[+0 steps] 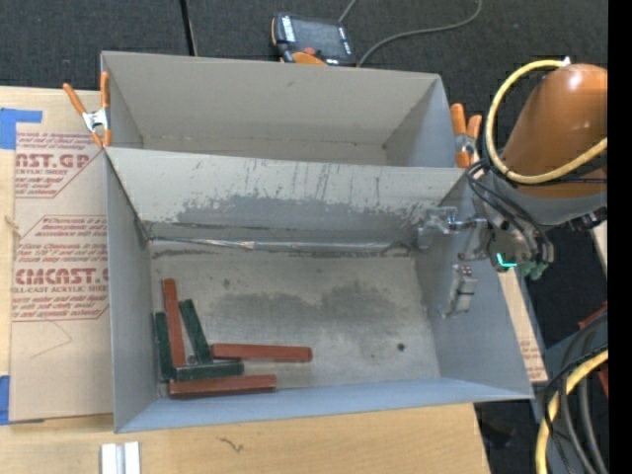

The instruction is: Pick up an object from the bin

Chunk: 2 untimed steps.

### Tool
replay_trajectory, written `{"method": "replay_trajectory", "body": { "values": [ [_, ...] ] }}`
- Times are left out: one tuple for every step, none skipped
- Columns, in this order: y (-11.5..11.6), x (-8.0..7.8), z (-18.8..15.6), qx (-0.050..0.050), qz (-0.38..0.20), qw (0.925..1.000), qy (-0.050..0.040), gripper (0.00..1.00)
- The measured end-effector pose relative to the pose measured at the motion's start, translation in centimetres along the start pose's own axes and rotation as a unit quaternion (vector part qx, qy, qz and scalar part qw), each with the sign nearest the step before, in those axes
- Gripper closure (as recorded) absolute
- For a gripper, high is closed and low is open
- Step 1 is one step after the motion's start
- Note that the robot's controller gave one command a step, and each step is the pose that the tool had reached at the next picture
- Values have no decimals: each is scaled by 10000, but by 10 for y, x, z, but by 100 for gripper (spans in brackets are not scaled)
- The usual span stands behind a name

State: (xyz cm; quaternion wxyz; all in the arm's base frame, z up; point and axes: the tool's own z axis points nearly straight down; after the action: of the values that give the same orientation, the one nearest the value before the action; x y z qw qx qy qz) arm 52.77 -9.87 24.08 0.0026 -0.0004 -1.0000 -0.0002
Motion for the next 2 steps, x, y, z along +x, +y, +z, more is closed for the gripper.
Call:
{"method": "replay_trajectory", "body": {
  "values": [
    [70,25,112,-15,555,9985,16,0],
    [144,33,175,-12,431,9991,6,0]
  ]
}}
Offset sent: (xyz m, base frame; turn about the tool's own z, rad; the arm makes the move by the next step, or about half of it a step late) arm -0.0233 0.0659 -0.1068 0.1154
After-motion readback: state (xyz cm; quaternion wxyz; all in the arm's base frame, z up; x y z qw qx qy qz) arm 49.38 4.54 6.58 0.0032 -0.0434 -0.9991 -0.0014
